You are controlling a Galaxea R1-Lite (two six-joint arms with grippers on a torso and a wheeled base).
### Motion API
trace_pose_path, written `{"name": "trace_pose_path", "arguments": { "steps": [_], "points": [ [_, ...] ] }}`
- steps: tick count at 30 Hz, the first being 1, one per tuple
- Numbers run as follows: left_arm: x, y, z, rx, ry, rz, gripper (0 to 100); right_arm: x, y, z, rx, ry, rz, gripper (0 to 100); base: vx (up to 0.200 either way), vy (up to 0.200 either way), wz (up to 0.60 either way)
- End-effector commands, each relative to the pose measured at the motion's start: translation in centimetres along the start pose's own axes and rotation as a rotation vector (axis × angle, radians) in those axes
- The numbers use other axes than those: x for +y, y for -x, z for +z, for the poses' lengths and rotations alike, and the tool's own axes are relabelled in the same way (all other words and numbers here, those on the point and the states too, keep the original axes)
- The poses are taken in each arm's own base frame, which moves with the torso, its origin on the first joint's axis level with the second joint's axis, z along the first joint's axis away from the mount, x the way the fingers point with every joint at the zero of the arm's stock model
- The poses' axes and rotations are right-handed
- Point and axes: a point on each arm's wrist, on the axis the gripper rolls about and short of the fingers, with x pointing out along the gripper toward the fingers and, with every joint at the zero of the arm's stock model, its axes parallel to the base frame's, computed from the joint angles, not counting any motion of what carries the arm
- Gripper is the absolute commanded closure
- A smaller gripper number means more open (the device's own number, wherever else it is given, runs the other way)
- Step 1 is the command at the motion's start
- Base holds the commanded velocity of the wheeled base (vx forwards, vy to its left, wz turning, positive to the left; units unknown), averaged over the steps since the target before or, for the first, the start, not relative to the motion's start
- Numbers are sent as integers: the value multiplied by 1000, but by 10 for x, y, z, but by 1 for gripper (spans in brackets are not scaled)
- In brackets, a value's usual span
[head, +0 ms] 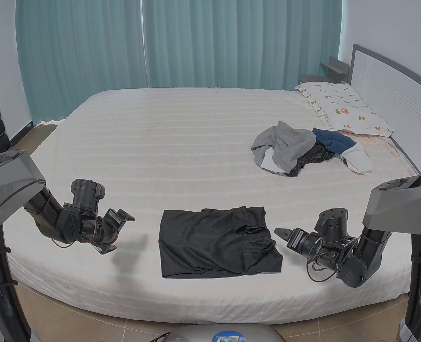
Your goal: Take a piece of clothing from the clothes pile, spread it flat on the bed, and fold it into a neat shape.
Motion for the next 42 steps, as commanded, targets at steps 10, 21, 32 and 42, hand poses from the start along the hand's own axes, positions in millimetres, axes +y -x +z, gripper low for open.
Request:
{"name": "trace_pose_path", "arguments": {
  "steps": [10,21,32,42],
  "points": [
    [3,-10,-4,-3,-8,16,0,47,4,-19,-19,133,-80,0,0,100,0],
    [4,-10,-4,-6,-9,18,0,27,-6,-28,-41,285,-255,0,0,0,0],
    [5,-10,-5,-2,-13,22,0,-8,11,-9,-37,373,-394,0,0,0,0],
    [6,-10,-6,-1,-16,24,0,-37,48,6,-7,475,-429,0,0,0,0]
  ]
}}
